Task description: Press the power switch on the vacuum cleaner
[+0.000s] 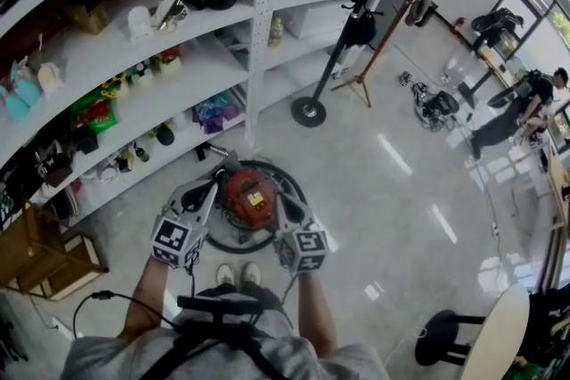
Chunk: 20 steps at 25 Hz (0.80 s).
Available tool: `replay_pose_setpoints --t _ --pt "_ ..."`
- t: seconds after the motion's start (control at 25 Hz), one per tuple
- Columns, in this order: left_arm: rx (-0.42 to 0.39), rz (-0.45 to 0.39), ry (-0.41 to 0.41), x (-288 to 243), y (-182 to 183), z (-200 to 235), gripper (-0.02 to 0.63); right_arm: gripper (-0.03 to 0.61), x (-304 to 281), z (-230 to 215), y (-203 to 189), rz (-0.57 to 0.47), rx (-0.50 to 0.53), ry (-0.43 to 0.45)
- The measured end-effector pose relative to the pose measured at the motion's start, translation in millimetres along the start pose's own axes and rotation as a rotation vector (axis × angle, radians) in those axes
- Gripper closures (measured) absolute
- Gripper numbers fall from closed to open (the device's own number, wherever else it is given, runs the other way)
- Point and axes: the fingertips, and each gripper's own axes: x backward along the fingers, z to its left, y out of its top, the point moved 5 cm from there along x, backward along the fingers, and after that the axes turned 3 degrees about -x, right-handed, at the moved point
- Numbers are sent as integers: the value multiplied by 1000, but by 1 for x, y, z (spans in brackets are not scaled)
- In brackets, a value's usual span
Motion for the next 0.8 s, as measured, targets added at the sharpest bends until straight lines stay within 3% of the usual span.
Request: replay_pose_setpoints --t 0.8 --pt "-1 -10 66 39 10 11 607 566 33 17 24 -59 28 18"
